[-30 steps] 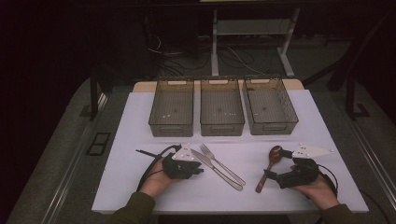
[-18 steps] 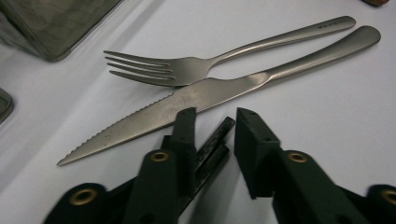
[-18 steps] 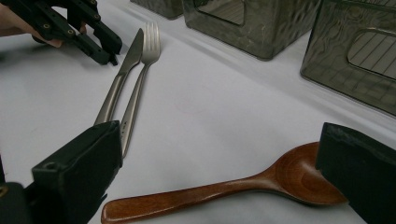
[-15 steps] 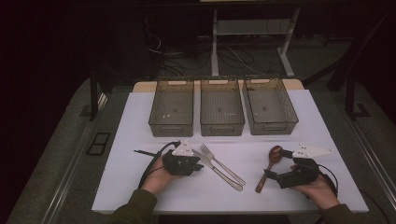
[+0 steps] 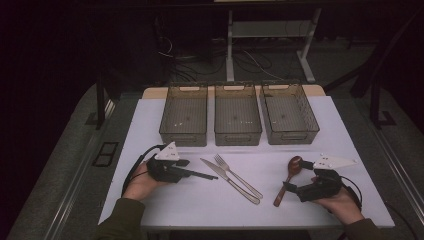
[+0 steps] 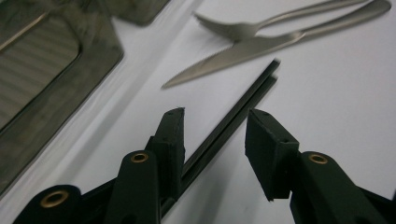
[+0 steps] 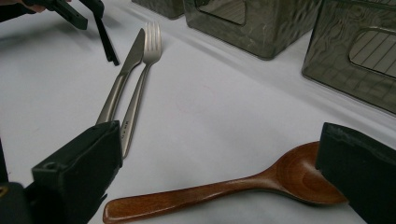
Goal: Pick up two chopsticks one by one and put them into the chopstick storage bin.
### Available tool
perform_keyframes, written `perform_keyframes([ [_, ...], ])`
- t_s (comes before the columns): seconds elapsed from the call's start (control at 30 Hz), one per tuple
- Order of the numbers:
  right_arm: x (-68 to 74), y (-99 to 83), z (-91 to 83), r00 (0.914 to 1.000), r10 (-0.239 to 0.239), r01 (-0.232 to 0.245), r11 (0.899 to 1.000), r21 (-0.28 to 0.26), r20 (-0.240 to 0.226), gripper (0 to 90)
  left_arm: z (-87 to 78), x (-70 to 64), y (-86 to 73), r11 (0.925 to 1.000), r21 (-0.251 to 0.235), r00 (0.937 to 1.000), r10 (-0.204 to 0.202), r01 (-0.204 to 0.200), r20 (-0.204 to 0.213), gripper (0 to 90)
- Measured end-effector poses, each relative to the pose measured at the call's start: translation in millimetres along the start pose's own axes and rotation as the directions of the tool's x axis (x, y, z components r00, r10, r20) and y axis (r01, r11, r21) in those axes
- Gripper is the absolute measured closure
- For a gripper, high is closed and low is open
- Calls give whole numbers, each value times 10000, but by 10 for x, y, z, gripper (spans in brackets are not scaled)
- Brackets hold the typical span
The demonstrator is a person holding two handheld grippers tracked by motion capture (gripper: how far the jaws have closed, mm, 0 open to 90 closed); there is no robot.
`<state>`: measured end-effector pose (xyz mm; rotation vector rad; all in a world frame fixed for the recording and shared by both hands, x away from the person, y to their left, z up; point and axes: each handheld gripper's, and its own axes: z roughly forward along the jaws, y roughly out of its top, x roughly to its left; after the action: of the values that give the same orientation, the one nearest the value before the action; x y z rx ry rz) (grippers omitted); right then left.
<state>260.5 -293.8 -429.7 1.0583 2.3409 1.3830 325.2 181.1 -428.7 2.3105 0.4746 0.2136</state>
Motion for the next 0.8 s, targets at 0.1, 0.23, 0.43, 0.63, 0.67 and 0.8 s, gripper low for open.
perform_keyframes([
  [0.1, 2, 0, 2, 10000, 13, -13, 10000, 24, -22, 1, 1, 61, -53, 9999, 142, 10000, 28, -28, 31, 561],
  [0.23, 0, -1, 2, 10000, 36, -36, 10000, 10, -30, 1, 29, 104, -78, 9996, 250, 9998, 130, -134, 160, 561],
  [0.43, -3, 0, 2, 10000, 61, -61, 10000, 13, -54, 1, 103, 155, -116, 9986, 519, 9988, 119, -144, 468, 581],
  [0.63, -4, 1, 1, 10000, 66, -66, 10000, -15, -51, 1, 93, 169, -130, 9985, 524, 9985, -172, 144, 525, 637],
  [0.67, -4, 1, 1, 10000, 66, -66, 10000, -15, -51, 1, 87, 168, -126, 9981, 615, 9986, -116, 84, 517, 637],
  [0.8, -8, 0, -5, 10000, 46, -47, 10000, -33, -66, 1, 86, 135, -113, 9972, 740, 9990, -103, 71, 427, 674],
])
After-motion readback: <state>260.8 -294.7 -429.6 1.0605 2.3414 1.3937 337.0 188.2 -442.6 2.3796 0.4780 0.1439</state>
